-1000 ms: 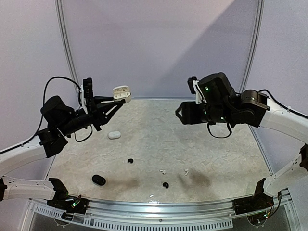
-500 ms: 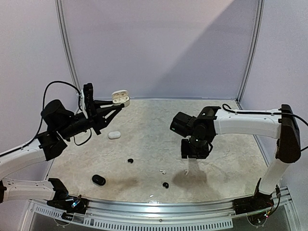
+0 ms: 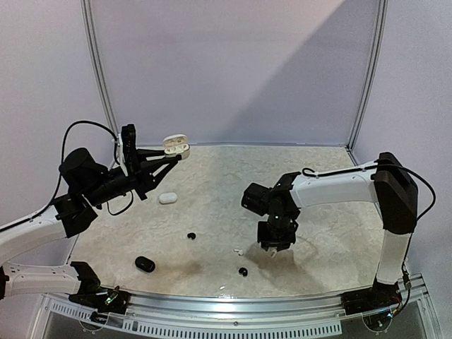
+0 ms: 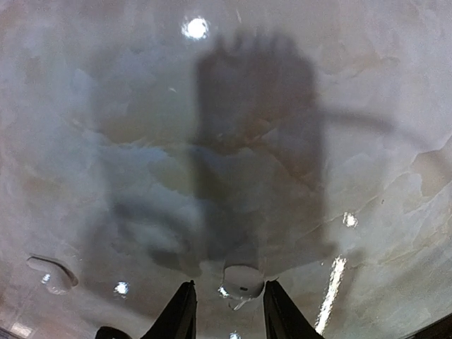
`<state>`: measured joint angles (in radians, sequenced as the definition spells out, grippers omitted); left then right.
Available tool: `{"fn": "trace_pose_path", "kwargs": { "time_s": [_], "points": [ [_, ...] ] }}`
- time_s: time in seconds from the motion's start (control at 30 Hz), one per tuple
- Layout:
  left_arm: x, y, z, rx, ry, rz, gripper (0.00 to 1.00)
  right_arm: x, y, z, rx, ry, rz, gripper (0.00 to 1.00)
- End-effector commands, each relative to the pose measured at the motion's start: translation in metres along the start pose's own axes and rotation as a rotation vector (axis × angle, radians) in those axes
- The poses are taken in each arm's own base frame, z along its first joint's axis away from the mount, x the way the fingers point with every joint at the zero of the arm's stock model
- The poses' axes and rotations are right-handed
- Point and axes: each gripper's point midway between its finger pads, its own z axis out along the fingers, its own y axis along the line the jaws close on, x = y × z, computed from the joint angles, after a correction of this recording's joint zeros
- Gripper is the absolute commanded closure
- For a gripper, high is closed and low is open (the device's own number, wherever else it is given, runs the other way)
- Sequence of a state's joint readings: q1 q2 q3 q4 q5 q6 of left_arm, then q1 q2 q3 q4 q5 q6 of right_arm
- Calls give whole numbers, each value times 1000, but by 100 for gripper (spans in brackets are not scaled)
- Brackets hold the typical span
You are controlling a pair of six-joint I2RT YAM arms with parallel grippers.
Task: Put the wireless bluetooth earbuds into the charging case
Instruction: Pick up the right earbud from the center of the board.
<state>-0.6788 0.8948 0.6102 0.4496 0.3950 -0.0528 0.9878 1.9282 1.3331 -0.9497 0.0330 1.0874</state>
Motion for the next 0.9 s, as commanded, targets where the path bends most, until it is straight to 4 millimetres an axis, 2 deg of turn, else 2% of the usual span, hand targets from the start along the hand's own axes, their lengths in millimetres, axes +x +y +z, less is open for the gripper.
{"fn": "trace_pose_path", "kwargs": {
  "time_s": [0.0,0.33,0.7,0.87],
  "points": [
    [3,-6,-1,15,7,1,100,7,-6,20,32,41,-4,68],
    [2,-6,1,17,7,-2,100,6,-19,25,103,36,-36,76],
    [2,-6,1,21,13,-3,100,1,-21,32,128,39,-84,76],
    [2,-6,2,24,15,-1,100,2,-33,29,194,51,-129,72]
  ]
}}
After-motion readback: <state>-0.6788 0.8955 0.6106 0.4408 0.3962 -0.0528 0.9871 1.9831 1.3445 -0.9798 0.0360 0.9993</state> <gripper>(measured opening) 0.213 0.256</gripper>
